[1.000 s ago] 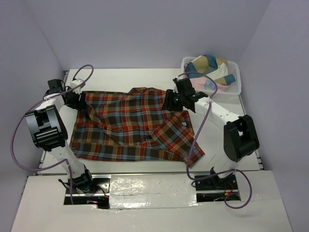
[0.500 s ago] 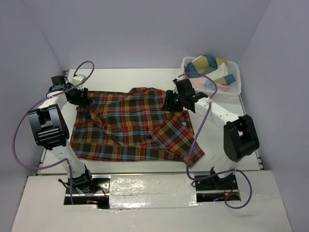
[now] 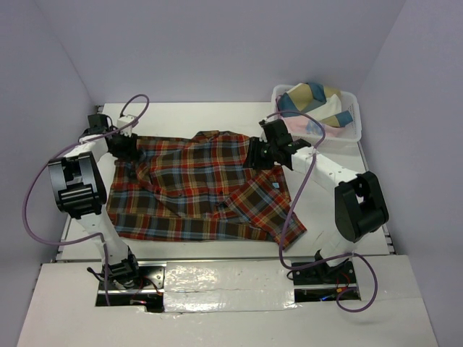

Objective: Fold and stack the long sleeve shirts
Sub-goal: Fold the shirt

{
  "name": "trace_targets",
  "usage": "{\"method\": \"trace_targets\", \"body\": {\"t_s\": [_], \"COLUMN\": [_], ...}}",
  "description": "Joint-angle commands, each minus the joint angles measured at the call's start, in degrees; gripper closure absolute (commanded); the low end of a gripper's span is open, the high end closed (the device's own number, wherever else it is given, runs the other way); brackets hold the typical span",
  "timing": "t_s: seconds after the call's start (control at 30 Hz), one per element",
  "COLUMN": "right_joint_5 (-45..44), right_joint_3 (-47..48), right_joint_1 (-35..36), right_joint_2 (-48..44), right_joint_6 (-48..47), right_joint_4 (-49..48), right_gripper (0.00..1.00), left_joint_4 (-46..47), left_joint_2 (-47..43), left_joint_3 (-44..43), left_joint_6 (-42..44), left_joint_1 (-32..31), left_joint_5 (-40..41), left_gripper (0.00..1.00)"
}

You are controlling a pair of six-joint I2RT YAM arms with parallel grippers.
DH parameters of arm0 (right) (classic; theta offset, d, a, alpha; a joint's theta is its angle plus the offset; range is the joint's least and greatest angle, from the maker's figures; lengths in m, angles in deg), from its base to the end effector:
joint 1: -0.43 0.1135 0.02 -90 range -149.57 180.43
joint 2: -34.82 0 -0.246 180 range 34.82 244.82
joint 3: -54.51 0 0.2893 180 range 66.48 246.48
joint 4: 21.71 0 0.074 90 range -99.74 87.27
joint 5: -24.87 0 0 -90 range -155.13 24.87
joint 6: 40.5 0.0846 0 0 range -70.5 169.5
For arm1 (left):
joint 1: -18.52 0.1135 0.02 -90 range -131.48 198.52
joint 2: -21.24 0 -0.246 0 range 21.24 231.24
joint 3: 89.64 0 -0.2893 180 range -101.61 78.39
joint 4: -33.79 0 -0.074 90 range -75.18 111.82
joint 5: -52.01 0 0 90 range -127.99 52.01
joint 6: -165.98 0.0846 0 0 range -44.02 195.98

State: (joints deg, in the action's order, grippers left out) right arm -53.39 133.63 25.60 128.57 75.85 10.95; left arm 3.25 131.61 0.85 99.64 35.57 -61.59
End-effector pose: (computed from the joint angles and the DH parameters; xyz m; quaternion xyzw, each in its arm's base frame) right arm 0.3750 0.1952 0.1707 -0.0277 0.9268 0.2432 0.2848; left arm 0.4598 0.1056 0.1227 0.1207 0.9184 -0.0684 0.3705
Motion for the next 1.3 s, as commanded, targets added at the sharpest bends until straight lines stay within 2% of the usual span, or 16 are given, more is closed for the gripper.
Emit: {"method": "trace_targets", "body": {"t_s": [0.0, 0.07, 0.27, 0.33, 0.43, 0.6, 0.63, 0.67, 0.77, 0.83, 0.9, 0.93, 0.97, 1.03, 1.17, 1.27], "right_joint_5": [0.6, 0.7, 0.5, 0.1, -0.1, -0.5, -0.4, -0.5, -0.5, -0.8, -0.8, -0.8, -0.8, -0.7, -0.1, -0.5], "right_joint_3": [-1.1, -1.2, -1.3, -1.8, -2.5, -3.3, -3.3, -3.3, -3.3, -3.3, -3.6, -3.7, -3.9, -4.1, -4.6, -4.9], "right_joint_1": [0.2, 0.4, 0.4, 0.3, 0.2, 0.3, 0.4, 0.4, 0.4, 0.4, 0.4, 0.4, 0.2, 0.4, 0.3, 0.3], "right_joint_2": [-2.0, -2.0, -2.1, -2.5, -2.9, -2.9, -2.8, -2.7, -2.9, -3.0, -3.0, -3.0, -2.9, -2.8, -2.9, -3.1], "right_joint_6": [0.6, 0.7, 0.5, 0.4, 0.5, 0.5, 0.5, 0.6, 0.7, 0.5, 0.4, 0.4, 0.3, 0.4, 0.5, 0.4], "right_joint_4": [-0.5, -0.6, -0.2, -0.4, -0.4, -0.4, -0.4, -0.5, -0.5, -0.4, -0.4, -0.5, -0.6, -0.7, -0.8, -0.7], "right_gripper": [0.5, 0.5, 0.5, 0.5, 0.51, 0.51, 0.51, 0.51, 0.51, 0.51, 0.51, 0.51, 0.51, 0.51, 0.51, 0.52], "left_joint_4": [-4.4, -5.2, -7.9, -7.7, -8.1, -8.3, -8.3, -8.4, -9.8, -12.1, -13.2, -13.2, -12.9, -11.9, -9.7, -6.2], "left_joint_2": [1.2, 1.3, 3.2, 3.9, 4.7, 3.5, 3.2, 2.8, 1.5, 0.6, -0.1, -0.8, -1.1, -1.6, -6.0, -10.3], "left_joint_3": [-1.0, -0.5, -0.2, 0.2, -0.2, -0.2, -0.2, -0.2, -1.1, -2.4, -3.1, -3.0, -2.6, -2.4, -0.3, 3.5], "left_joint_6": [-0.1, 0.2, -1.0, -1.3, -1.6, -1.3, -1.2, -1.2, -0.2, 0.7, 2.0, 2.4, 2.9, 3.1, 3.1, 5.0], "left_joint_1": [-0.2, -0.3, -0.3, -0.4, -0.4, -0.3, -0.3, -0.4, -0.3, -0.1, 0.4, 0.7, 1.0, 1.5, 1.7, 1.4], "left_joint_5": [3.5, 4.4, 3.8, 2.9, 2.2, -1.3, -1.9, -2.0, -1.7, -0.8, -0.1, 0.7, 1.5, 2.0, -3.8, -9.3], "left_gripper": [0.53, 0.53, 0.37, 0.39, 0.5, 0.76, 0.82, 0.93, 0.96, 0.95, 0.84, 0.75, 0.55, 0.45, 0.44, 0.47]}}
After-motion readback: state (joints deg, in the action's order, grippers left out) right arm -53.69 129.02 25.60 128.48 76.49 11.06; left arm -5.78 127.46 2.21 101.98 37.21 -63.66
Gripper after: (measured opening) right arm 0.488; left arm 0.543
